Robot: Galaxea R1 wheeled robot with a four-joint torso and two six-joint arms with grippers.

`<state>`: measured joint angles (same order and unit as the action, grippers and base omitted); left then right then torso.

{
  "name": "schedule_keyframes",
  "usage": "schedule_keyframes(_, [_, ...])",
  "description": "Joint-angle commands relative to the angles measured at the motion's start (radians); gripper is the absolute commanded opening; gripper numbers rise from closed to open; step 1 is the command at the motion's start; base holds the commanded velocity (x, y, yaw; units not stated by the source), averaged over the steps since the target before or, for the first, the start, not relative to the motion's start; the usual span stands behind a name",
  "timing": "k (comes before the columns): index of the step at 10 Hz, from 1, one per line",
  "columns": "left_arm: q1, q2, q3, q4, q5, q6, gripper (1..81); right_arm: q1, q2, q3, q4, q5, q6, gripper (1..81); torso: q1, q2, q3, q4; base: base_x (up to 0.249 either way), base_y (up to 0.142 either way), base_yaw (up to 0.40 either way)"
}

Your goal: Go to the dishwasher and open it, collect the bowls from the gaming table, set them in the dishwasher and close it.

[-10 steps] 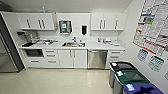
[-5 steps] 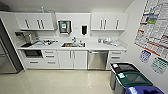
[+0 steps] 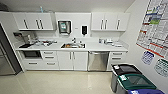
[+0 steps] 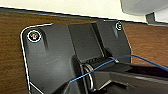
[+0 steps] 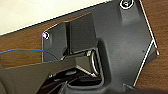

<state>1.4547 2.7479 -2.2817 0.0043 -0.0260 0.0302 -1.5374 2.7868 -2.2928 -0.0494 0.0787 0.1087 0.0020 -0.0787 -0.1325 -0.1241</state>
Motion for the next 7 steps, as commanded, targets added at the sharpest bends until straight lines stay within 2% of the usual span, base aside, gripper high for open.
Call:
schedule_keyframes(1, [-0.046, -0.017, 0.016, -0.001, 0.052, 0.005, 81.1, 0.039, -0.014, 0.023, -0.013, -0.053, -0.001, 81.1, 0.0, 0.0, 0.0, 0.0, 0.107, 0.0, 0.0])
schedule_keyframes(7, [-0.044, -0.02, 0.016, -0.001, 0.052, 0.004, 81.1, 0.039, -0.014, 0.023, -0.014, -0.053, -0.001, 81.1, 0.0, 0.0, 0.0, 0.0, 0.107, 0.0, 0.0])
